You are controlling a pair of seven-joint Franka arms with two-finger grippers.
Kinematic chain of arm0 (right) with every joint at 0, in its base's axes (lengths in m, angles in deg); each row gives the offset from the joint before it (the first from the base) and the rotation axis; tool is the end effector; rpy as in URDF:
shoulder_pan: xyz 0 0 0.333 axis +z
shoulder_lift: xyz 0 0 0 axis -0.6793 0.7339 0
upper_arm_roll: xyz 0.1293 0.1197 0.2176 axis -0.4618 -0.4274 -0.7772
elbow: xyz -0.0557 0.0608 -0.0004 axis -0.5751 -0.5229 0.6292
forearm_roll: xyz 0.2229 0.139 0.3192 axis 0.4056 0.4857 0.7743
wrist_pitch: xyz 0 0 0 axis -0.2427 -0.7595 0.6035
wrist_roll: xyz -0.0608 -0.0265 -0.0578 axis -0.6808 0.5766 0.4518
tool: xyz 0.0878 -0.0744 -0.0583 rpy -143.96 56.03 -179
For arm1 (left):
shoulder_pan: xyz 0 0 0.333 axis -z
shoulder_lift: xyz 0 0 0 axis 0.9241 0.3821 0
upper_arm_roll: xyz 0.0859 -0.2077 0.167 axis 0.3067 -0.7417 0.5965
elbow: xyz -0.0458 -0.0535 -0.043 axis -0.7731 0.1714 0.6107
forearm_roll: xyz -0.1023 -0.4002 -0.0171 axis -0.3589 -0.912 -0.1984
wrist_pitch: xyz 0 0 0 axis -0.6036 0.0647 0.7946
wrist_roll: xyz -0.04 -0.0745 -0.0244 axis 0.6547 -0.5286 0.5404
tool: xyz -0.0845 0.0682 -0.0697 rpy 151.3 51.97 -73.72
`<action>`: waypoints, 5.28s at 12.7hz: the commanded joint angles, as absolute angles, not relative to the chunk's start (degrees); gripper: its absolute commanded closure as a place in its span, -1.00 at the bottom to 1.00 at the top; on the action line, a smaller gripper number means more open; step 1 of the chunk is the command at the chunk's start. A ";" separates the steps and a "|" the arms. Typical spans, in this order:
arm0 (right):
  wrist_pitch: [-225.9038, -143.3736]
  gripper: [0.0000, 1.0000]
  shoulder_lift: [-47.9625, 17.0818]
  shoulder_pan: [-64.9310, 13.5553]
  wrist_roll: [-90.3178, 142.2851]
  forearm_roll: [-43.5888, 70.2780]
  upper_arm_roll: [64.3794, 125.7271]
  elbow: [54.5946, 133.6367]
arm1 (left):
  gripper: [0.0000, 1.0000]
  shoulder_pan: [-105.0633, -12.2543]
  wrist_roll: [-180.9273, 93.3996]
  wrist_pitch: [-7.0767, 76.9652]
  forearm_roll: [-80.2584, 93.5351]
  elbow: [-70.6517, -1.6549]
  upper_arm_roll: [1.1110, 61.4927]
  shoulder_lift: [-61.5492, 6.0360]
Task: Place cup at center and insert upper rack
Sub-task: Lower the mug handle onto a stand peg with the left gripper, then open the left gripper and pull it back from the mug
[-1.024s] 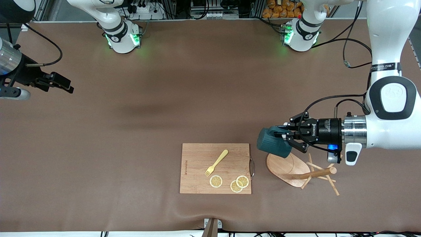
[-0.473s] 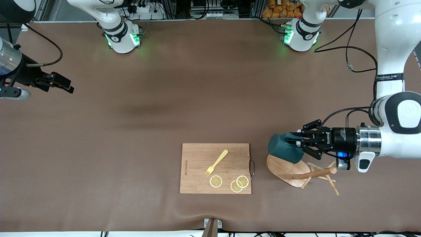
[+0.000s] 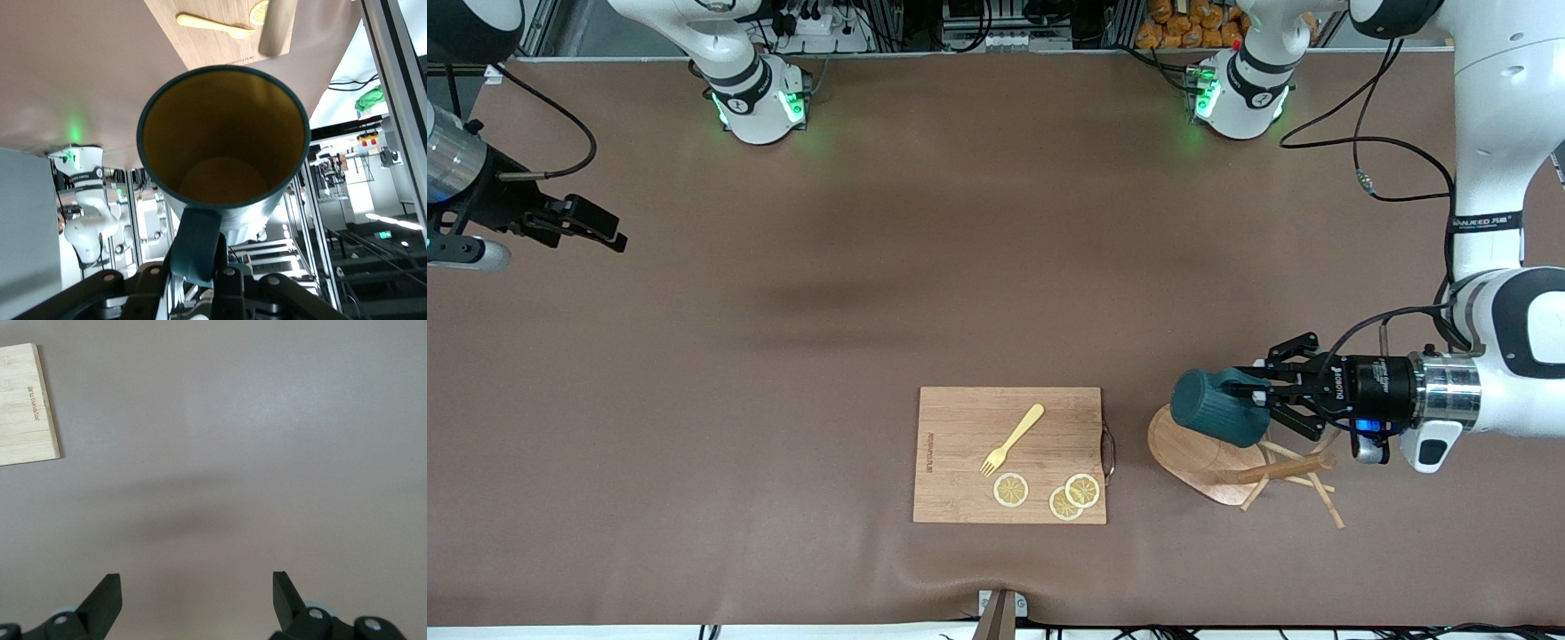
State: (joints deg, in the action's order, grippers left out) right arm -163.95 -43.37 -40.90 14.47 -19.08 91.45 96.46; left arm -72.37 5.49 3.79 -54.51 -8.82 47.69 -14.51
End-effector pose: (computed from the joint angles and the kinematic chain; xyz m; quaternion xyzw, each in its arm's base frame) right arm 0.5562 0.0095 0.5211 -0.9972 0.0599 0.0203 0.0393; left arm 0.7104 -0.0847 0.3623 0.6492 0.4624 -0.4158 0.4380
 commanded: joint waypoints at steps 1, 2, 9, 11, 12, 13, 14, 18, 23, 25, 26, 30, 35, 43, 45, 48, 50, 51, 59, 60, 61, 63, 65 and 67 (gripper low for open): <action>-164.56 -1.00 -44.71 -42.00 14.98 -19.72 90.57 97.66 | 1.00 -73.94 3.32 1.54 -57.40 -8.51 47.25 -13.21; -164.56 -1.00 -44.71 -42.00 14.98 -19.72 90.57 97.66 | 1.00 -74.21 3.31 0.93 -58.45 -8.51 47.25 -13.04; -163.86 -1.00 -44.97 -42.26 14.98 -19.55 90.66 97.66 | 1.00 -75.79 1.21 0.13 -61.18 -8.60 47.25 -11.10; -163.59 -1.00 -45.14 -43.31 16.72 -19.55 90.83 97.66 | 1.00 -76.49 1.11 0.13 -61.27 -8.60 47.25 -10.14; -163.68 -1.00 -45.06 -43.40 16.91 -19.55 90.83 97.66 | 1.00 -76.85 0.94 0.13 -61.27 -8.60 47.25 -9.44; -163.68 -1.00 -45.06 -43.40 16.91 -19.55 90.83 97.66 | 1.00 -77.02 -0.19 0.13 -61.36 -8.60 47.25 -9.26; -163.68 -1.00 -45.06 -43.40 16.91 -19.55 90.83 97.66 | 1.00 -77.11 -0.90 0.13 -61.45 -8.51 47.25 -9.17; -163.94 -1.00 -44.97 -43.40 17.00 -19.55 90.83 97.66 | 1.00 -77.90 -1.70 0.13 -61.62 -8.51 47.25 -7.59; -163.76 -1.00 -45.06 -44.36 17.17 -19.55 90.83 98.28 | 1.00 -77.99 -2.40 0.22 -61.54 -8.51 47.34 -7.32; -164.03 -1.00 -45.06 -44.37 17.17 -19.46 90.83 99.24 | 1.00 -78.34 -2.32 0.31 -61.54 -8.42 47.34 -7.32; -164.03 -1.00 -45.06 -44.46 17.17 -19.46 90.83 99.24 | 1.00 -78.52 -2.23 0.31 -61.54 -8.34 47.34 -7.32; -164.29 -1.00 -45.06 -44.81 17.26 -19.46 90.83 99.94 | 1.00 -78.52 -2.31 1.62 -61.45 -8.16 47.34 -7.32; -164.82 -1.00 -45.06 -44.63 17.26 -19.46 90.75 99.95 | 1.00 -78.52 -2.40 3.91 -61.36 -8.07 47.61 -7.41; -164.82 -1.00 -45.14 -44.54 17.26 -19.46 90.66 100.03 | 1.00 -77.99 -2.40 5.67 -61.19 -8.25 47.69 -7.24; -164.82 -1.00 -45.14 -44.63 17.35 -19.55 90.66 99.95 | 0.68 -77.90 -2.05 5.85 -61.10 -8.25 47.69 -7.24; -164.91 -1.00 -45.06 -44.54 17.26 -19.55 90.57 99.77 | -0.19 -77.82 -1.17 5.85 -61.19 -8.25 47.61 -7.50; -165.35 -1.00 -45.23 -44.11 17.09 -19.55 90.31 99.95 | -0.65 -77.82 -0.04 5.85 -61.10 -8.25 47.61 -7.94; -165.35 -1.00 -45.41 -44.54 17.43 -19.55 90.57 99.86 | -0.74 -77.82 0.84 5.85 -61.19 -8.07 47.61 -8.11; -166.75 -1.00 -45.06 -45.42 20.33 -19.63 90.48 100.47 | -1.00 -78.52 4.27 5.23 -60.14 -8.16 47.34 -14.25; -166.75 -1.00 -45.14 -45.51 20.77 -19.63 90.66 100.47 | -1.00 -78.35 4.89 5.23 -58.91 -8.16 47.34 -15.66; -166.84 -1.00 -45.14 -45.68 20.86 -19.63 90.75 100.39 | -1.00 -78.17 5.33 5.15 -56.99 -8.16 47.26 -17.07; -166.93 -1.00 -45.14 -45.69 20.86 -19.63 90.75 100.39 | -1.00 -77.99 5.33 4.36 -53.47 -8.25 46.99 -18.92; -167.36 -1.00 -45.06 -45.69 20.86 -19.63 90.66 100.47 | -1.00 -78.08 5.59 4.09 -52.05 -8.42 46.20 -20.67; -167.37 -1.00 -45.06 -45.69 20.86 -19.63 90.66 100.47 | -1.00 -77.99 6.73 3.30 -49.69 -8.42 46.11 -22.34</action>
